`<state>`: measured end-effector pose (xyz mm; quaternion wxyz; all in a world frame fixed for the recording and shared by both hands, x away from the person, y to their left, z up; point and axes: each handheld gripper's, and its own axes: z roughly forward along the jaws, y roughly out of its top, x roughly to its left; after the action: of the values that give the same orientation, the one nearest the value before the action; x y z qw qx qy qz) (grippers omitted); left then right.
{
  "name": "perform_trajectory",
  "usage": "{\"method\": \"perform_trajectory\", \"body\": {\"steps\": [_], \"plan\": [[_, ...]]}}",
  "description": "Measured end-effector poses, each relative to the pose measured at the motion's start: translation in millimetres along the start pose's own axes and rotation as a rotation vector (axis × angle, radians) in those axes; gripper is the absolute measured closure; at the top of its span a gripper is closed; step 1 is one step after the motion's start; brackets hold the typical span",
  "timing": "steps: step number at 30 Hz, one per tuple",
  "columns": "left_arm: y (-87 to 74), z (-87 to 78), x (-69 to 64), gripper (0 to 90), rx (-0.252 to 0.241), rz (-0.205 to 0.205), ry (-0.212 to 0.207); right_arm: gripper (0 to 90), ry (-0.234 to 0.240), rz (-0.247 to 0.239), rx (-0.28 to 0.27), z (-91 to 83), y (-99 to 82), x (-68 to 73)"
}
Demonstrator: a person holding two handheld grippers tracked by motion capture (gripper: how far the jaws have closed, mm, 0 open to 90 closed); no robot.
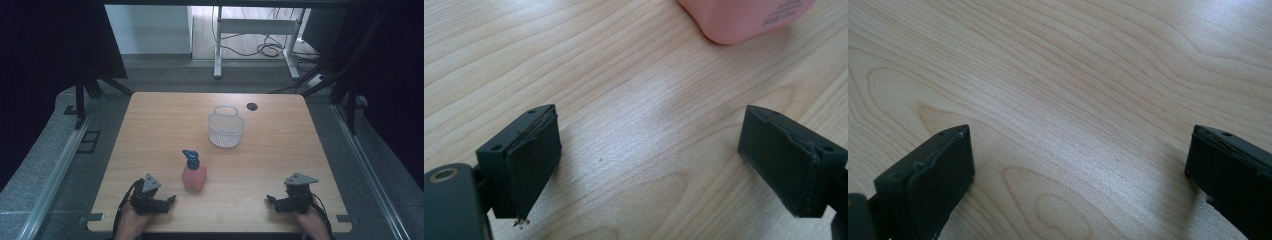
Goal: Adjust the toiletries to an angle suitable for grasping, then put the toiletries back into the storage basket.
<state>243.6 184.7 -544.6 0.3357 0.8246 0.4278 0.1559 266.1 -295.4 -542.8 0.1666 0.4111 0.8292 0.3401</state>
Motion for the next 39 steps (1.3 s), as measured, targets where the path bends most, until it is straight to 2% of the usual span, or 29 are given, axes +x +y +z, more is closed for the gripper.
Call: {"method": "perform_trajectory", "body": {"steps": [17,23,36,39], "plan": [[-0.3,-0.3,-1.0,10.2,-0.001,-0.01,0.01,0.0,0.015,-0.016,0.0,-1.5,-1.5,-0.1],[0.1,0.0,-0.7,10.1,-0.002,-0.04,0.034,0.0,0.017,-0.017,0.0,-1.7,-1.6,-0.1],[1.9,-0.5,-2.9,12.3,0.005,-0.057,0.051,0.0,0.017,-0.02,-0.001,-1.8,-1.8,-0.1],[3.4,-3.2,-3.8,12.6,-0.009,-0.057,0.052,0.0,0.017,-0.022,-0.001,-1.9,-1.9,0.1]]}}
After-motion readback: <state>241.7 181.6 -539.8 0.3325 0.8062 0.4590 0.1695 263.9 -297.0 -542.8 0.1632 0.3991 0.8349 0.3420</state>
